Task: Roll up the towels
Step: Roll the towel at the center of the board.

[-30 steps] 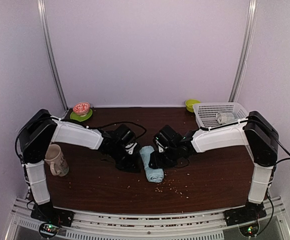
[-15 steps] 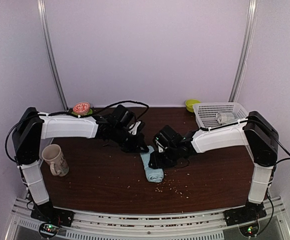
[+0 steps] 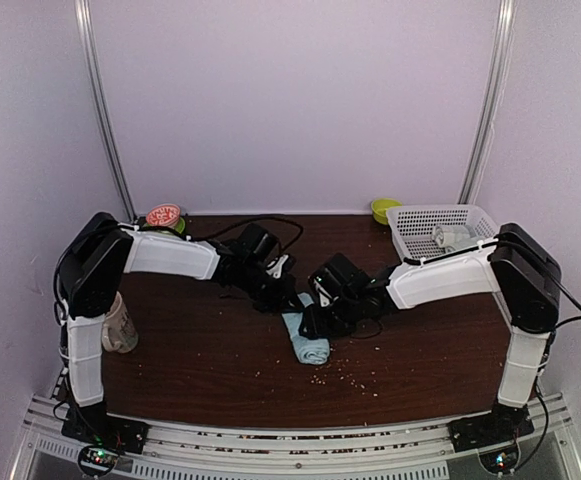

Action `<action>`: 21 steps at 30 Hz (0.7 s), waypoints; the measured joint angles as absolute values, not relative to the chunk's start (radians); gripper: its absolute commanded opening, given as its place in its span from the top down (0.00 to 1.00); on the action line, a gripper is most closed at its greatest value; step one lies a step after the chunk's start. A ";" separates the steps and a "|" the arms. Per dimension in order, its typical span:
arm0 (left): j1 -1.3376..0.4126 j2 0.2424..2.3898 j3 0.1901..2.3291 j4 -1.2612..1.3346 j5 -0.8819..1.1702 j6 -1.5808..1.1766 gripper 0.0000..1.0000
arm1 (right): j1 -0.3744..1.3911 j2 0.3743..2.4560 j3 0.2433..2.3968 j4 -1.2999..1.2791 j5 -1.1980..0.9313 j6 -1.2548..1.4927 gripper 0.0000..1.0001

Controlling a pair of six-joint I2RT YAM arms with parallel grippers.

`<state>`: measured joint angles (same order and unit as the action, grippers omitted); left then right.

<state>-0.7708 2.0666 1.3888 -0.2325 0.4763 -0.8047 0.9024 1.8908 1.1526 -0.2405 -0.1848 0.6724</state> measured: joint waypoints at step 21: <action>-0.754 2.175 1.486 -0.184 0.514 -0.829 1.00 | 0.966 1.670 1.111 -0.418 -0.106 0.587 0.53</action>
<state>-0.7536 2.1754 1.4857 -0.1844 0.5140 -0.8291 0.9661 1.6703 1.1107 -0.4179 -0.1059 0.5869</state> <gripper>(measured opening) 0.001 0.502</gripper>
